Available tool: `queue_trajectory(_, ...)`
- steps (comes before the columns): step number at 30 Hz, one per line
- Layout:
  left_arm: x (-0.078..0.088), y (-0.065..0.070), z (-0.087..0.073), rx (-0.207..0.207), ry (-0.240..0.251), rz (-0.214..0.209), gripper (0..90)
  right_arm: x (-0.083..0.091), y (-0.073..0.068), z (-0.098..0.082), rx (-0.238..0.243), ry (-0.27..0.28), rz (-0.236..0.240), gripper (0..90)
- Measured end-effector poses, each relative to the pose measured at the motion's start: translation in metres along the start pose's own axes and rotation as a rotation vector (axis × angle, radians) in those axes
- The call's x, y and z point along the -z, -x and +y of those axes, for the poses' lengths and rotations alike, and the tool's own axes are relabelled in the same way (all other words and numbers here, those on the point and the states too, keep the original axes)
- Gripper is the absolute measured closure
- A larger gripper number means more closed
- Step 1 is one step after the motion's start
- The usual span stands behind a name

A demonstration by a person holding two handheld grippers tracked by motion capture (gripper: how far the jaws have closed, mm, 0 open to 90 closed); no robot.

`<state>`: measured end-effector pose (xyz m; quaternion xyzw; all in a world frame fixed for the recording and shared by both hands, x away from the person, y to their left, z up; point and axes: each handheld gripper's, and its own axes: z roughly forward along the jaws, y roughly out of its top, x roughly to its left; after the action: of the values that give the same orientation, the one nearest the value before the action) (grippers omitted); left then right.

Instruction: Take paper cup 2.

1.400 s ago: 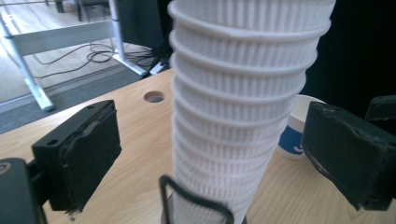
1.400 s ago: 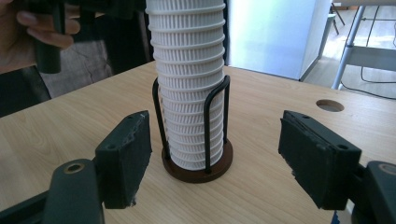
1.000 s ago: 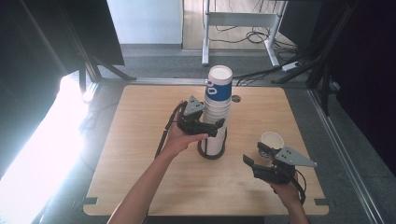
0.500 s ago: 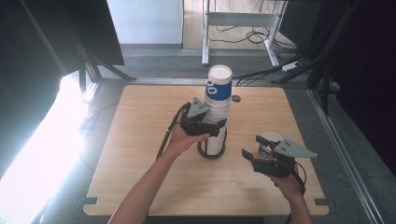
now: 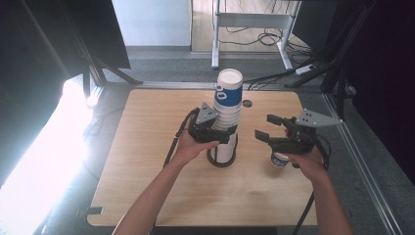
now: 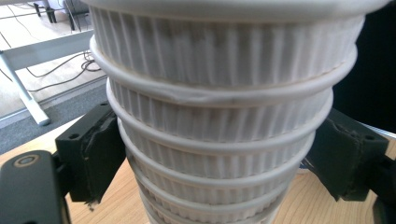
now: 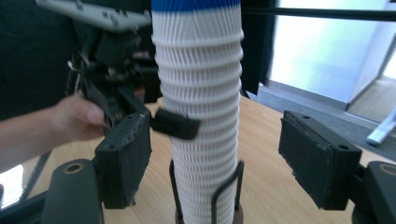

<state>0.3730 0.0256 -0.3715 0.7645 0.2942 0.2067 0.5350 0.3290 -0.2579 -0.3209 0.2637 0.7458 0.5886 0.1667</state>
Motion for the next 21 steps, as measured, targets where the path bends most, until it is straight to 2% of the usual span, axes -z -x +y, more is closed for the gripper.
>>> queue_trajectory(3, 0.0, 0.0, 0.0, 0.004, 0.0, 0.0, 12.7, -0.005, 0.003, 0.016, 0.016, -0.021, 0.01, 25.0)
queue_trajectory(9, 0.0, 0.001, 0.0, 0.004, 0.0, 0.002, 12.8, -0.019, 0.003, 0.041, 0.035, -0.027, 0.044, 24.4)
queue_trajectory(15, 0.0, 0.001, 0.0, 0.002, 0.0, 0.002, 12.8, -0.031, 0.005, 0.06, 0.033, -0.023, 0.079, 23.3)
queue_trajectory(21, 0.0, 0.001, 0.0, 0.007, 0.002, 0.001, 12.8, -0.044, 0.008, 0.072, 0.04, -0.023, 0.105, 22.5)
